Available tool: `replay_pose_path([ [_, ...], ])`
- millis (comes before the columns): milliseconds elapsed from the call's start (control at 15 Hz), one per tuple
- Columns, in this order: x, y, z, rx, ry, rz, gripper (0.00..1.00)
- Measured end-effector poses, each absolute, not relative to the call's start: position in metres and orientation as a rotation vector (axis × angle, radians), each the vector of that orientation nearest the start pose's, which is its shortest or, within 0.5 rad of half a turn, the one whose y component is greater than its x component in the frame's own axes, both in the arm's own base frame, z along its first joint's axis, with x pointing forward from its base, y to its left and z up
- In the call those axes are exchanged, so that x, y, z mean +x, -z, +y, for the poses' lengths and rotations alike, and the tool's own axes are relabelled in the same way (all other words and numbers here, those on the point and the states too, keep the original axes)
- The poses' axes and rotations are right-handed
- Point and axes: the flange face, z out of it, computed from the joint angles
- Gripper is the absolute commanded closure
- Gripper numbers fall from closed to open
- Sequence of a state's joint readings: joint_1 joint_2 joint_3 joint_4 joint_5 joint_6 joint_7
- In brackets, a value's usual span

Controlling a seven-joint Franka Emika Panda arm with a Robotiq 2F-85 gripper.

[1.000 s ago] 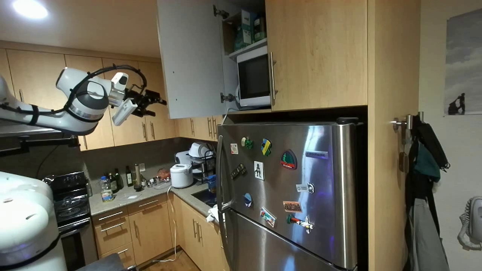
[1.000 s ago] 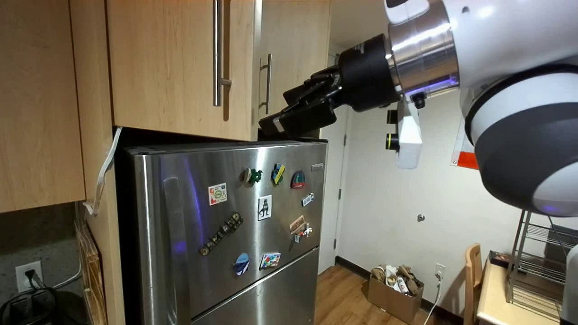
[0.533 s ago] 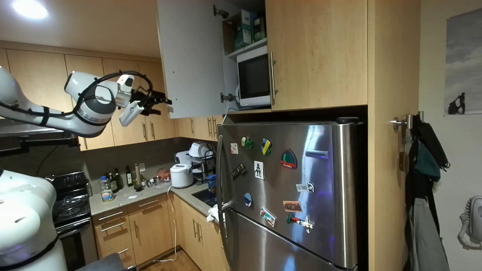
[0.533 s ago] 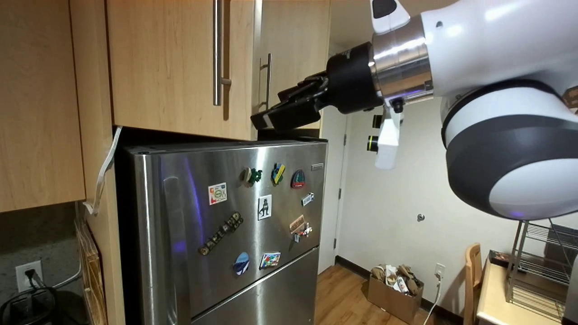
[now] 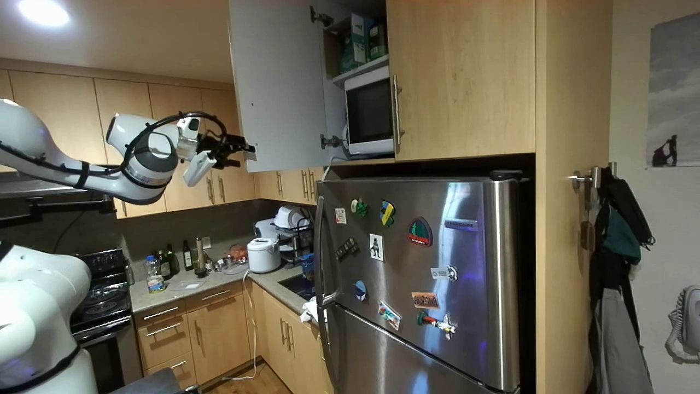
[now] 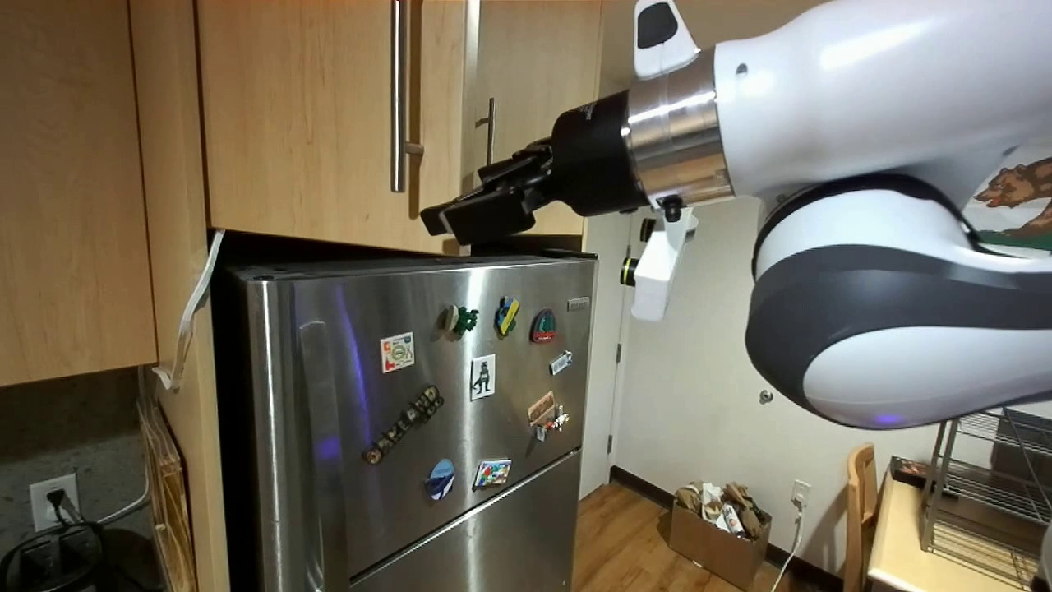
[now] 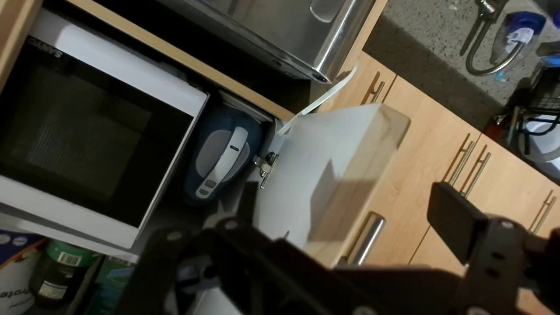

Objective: Close the top left cupboard drawer above the refrigerator

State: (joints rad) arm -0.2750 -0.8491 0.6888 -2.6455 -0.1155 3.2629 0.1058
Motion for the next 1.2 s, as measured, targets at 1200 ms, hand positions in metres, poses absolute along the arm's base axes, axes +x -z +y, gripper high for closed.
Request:
replay_pose_path([
  [1200, 0.337, -0.599, 0.212, -2.511, 2.142, -0.634, 0.48],
])
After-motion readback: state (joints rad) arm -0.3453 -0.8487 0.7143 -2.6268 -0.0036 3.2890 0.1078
